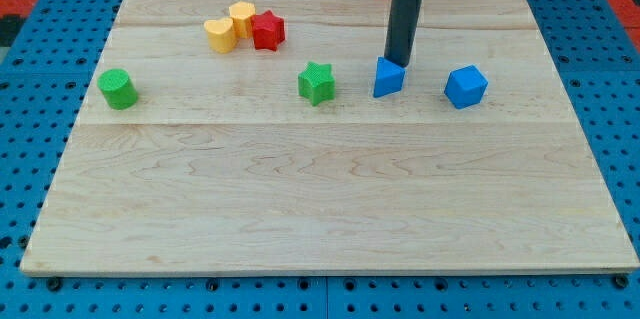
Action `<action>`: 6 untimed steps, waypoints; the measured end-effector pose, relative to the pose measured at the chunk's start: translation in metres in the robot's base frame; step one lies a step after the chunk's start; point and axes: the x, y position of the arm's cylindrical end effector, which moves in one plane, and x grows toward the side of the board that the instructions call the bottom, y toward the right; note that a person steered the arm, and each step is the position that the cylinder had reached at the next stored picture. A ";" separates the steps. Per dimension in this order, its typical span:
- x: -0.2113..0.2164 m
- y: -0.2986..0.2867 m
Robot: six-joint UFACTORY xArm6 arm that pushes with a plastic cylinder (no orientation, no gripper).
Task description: Push the blue triangle above the blue cube
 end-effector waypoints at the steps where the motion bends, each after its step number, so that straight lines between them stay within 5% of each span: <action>1: -0.001 -0.049; 2: 0.018 -0.108; 5: 0.046 0.045; 6: 0.046 0.010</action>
